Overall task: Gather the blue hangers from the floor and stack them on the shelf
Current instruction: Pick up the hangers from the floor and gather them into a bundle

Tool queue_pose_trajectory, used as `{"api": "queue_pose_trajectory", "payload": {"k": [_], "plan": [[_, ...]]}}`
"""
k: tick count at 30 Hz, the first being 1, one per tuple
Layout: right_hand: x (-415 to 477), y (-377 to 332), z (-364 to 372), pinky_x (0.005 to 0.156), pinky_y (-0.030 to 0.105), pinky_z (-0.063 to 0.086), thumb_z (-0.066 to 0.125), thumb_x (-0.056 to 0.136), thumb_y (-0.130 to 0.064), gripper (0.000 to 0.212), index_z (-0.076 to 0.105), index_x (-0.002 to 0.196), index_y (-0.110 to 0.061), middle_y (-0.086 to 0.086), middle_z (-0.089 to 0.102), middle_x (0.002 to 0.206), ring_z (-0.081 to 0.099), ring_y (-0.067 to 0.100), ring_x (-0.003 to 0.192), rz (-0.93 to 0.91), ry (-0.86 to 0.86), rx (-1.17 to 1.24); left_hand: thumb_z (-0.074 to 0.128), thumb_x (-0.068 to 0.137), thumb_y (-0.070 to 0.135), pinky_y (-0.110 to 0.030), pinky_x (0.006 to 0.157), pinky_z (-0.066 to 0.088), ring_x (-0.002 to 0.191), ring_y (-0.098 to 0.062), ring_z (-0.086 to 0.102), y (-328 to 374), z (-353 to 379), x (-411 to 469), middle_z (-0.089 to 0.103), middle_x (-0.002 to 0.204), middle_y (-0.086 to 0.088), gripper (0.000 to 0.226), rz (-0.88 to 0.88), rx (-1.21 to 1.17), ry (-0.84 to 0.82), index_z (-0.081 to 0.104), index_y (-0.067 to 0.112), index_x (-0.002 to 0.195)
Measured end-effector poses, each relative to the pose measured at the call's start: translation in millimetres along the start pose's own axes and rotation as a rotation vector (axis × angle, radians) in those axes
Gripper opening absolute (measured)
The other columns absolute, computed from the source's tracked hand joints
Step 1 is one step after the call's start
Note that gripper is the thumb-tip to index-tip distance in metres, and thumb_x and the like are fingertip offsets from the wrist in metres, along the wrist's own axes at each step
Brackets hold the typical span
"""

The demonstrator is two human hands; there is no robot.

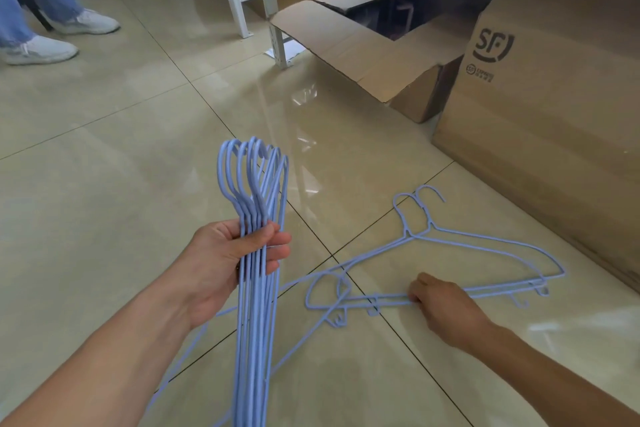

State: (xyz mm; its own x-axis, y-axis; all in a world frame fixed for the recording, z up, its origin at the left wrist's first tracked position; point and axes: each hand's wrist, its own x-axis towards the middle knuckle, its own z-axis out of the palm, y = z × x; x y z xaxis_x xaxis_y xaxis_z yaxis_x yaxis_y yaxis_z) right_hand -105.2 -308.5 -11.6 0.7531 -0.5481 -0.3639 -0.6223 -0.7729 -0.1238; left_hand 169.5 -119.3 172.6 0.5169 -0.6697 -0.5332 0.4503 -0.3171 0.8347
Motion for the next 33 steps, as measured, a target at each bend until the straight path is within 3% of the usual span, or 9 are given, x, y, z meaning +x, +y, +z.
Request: {"api": "queue_pose_trajectory", "payload": {"k": [4, 8, 11, 14, 18, 22, 27, 30, 33], "plan": [[-2.2, -7.5, -14.8, 0.074, 0.034, 0.049, 0.053, 0.089, -0.022, 0.019, 0.071, 0.084, -0.015, 0.003, 0.066, 0.088, 0.066, 0.029, 0.088, 0.125, 0.008, 0.163, 0.063, 0.086, 0.008, -0.028, 0.07, 0.061, 0.085, -0.026, 0.075, -1.1, 6.7, -4.5, 0.077, 0.096, -0.016, 0.015, -0.006, 0.009, -0.014, 0.069, 0.0, 0.097], [39.0, -19.9, -24.9, 0.07, 0.033, 0.052, 0.063, 0.09, -0.032, 0.038, 0.06, 0.055, -0.018, 0.003, 0.067, 0.06, 0.068, 0.029, 0.073, 0.559, 0.221, 0.706, 0.064, 0.086, 0.008, -0.028, 0.067, 0.061, 0.084, -0.026, 0.075, -1.4, 15.4, -9.0, 0.076, 0.096, -0.018, 0.014, -0.009, -0.003, -0.019, 0.07, 0.0, 0.096], [67.5, -27.8, -28.1, 0.075, 0.036, 0.053, 0.063, 0.087, -0.05, 0.047, 0.07, 0.081, -0.005, 0.016, 0.074, 0.081, 0.07, 0.035, 0.088, 0.791, 0.295, 0.896, 0.064, 0.086, 0.008, -0.028, 0.067, 0.061, 0.083, -0.026, 0.075, -2.8, 20.1, -13.4, 0.076, 0.096, -0.018, 0.015, -0.01, -0.005, -0.026, 0.07, -0.001, 0.097], [74.0, -40.5, -32.2, 0.072, 0.035, 0.045, 0.066, 0.089, -0.043, 0.048, 0.062, 0.108, 0.001, 0.022, 0.069, 0.106, 0.066, 0.04, 0.099, 0.871, 0.298, 0.903, 0.065, 0.085, 0.008, -0.028, 0.067, 0.061, 0.082, -0.025, 0.075, -5.1, 24.4, -16.8, 0.076, 0.096, -0.018, 0.017, -0.011, -0.006, -0.029, 0.07, -0.001, 0.098], [73.0, -45.2, -39.2, 0.071, 0.033, 0.045, 0.063, 0.087, -0.029, 0.036, 0.06, 0.109, 0.0, 0.022, 0.068, 0.11, 0.066, 0.039, 0.098, 0.904, 0.255, 0.921, 0.065, 0.085, 0.008, -0.029, 0.069, 0.061, 0.082, -0.026, 0.075, -8.1, 28.2, -20.1, 0.076, 0.096, -0.018, 0.017, -0.019, -0.004, -0.038, 0.07, -0.002, 0.098], [67.5, -43.4, -49.4, 0.079, 0.037, 0.052, 0.061, 0.082, -0.03, 0.029, 0.06, 0.092, -0.003, 0.019, 0.071, 0.101, 0.068, 0.039, 0.095, 0.907, 0.287, 0.943, 0.065, 0.084, 0.008, -0.03, 0.07, 0.061, 0.083, -0.027, 0.075, -8.4, 30.0, -21.2, 0.076, 0.096, -0.019, 0.018, -0.023, -0.007, -0.045, 0.069, -0.002, 0.099], [41.6, -60.1, -62.3, 0.078, 0.04, 0.06, 0.057, 0.089, -0.022, 0.026, 0.058, 0.07, -0.005, 0.007, 0.071, 0.056, 0.074, 0.022, 0.059, 0.693, 0.652, 1.208, 0.066, 0.084, 0.009, -0.028, 0.067, 0.061, 0.083, -0.026, 0.075, -7.3, 29.1, -22.6, 0.076, 0.095, -0.017, 0.016, -0.012, 0.01, -0.056, 0.07, 0.0, 0.096], [18.1, -66.3, -83.4, 0.07, 0.032, 0.06, 0.058, 0.094, -0.018, 0.023, 0.06, 0.079, -0.001, 0.009, 0.072, 0.059, 0.073, 0.013, 0.052, 0.599, 0.833, 1.282, 0.066, 0.083, 0.009, -0.028, 0.066, 0.061, 0.082, -0.026, 0.075, -4.3, 28.1, -23.7, 0.077, 0.094, -0.017, 0.017, -0.002, 0.025, -0.063, 0.07, 0.0, 0.097], [6.9, -70.9, -107.7, 0.067, 0.034, 0.06, 0.061, 0.093, -0.02, 0.02, 0.061, 0.08, -0.005, 0.008, 0.071, 0.06, 0.073, 0.017, 0.054, 0.472, 0.926, 1.291, 0.065, 0.084, 0.009, -0.028, 0.067, 0.061, 0.081, -0.025, 0.075, 0.1, 28.7, -26.3, 0.077, 0.094, -0.017, 0.018, 0.013, 0.035, -0.067, 0.07, -0.001, 0.099]]}}
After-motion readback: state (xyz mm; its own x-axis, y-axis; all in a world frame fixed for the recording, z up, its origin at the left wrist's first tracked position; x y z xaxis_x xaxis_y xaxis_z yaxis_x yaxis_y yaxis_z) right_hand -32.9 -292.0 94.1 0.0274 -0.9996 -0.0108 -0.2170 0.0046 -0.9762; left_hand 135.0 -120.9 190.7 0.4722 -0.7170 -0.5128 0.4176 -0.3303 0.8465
